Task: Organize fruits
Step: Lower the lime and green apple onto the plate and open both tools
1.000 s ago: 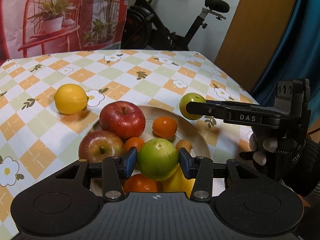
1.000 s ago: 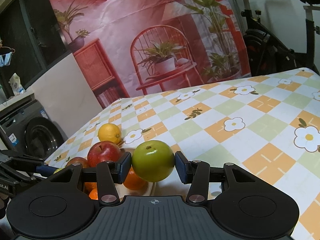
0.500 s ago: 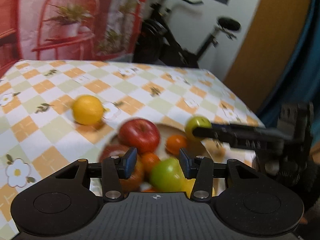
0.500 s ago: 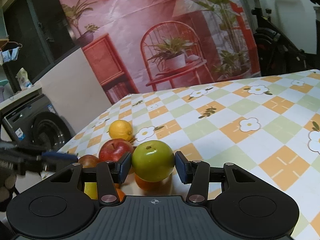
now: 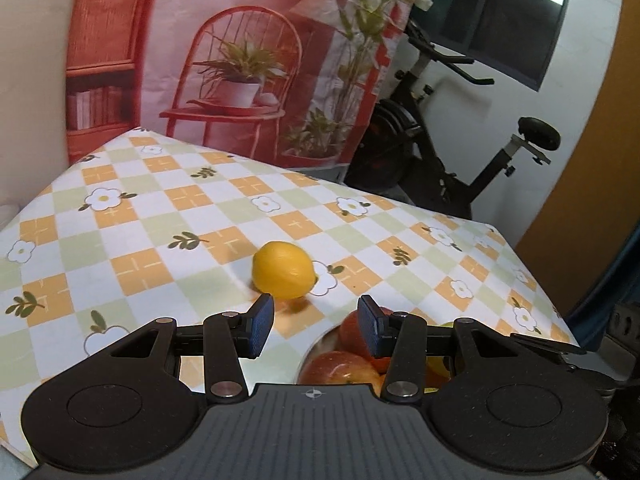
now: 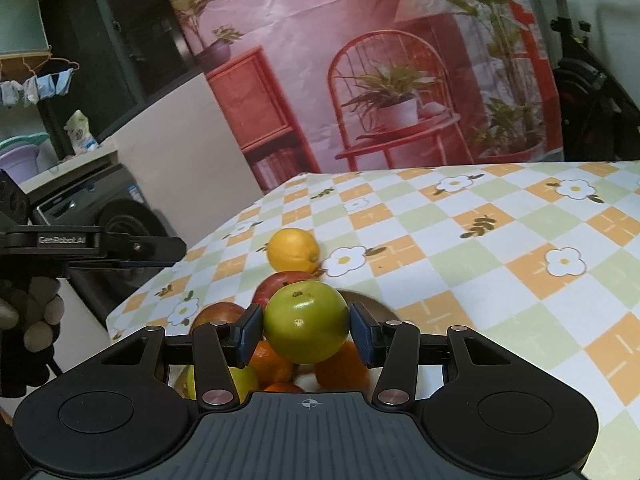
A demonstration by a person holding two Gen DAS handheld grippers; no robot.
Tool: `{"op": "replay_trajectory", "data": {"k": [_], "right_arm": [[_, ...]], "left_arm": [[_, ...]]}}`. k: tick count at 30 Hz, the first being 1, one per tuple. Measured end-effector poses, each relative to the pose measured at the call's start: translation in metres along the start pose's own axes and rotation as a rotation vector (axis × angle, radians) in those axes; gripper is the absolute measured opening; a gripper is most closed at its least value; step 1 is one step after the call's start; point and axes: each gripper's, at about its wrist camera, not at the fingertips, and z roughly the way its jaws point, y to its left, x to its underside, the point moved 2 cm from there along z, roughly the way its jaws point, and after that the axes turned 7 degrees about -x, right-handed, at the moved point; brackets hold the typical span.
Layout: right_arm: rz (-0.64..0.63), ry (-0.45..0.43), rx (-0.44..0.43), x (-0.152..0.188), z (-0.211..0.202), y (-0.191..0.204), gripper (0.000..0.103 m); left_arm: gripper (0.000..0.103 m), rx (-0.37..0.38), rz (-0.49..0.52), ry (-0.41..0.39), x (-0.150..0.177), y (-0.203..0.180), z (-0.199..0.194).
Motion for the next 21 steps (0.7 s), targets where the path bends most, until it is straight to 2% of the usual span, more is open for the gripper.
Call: {"op": "replay_trajectory", "data": {"k": [6, 11, 21], "right_arm": [[0.009, 0.013, -0.024, 0.0003, 0.0040, 0.0016, 0.044], [0.015, 0.038, -0.009, 0.0062, 0.0094, -0.0014, 0.044], [0.025, 0.030, -0.012, 0.0070, 0.0068, -0.0029, 0.046]], "left_arm": [[0.049, -0.004, -0.002, 0.000, 0.0027, 0.0032, -0.0023], [0.049, -0.005, 0.000, 0.004, 0.0056, 0.0048, -0.0014], [0.049, -0.012, 0.000, 0.009, 0.0083, 0.0068, 0.0010]]}}
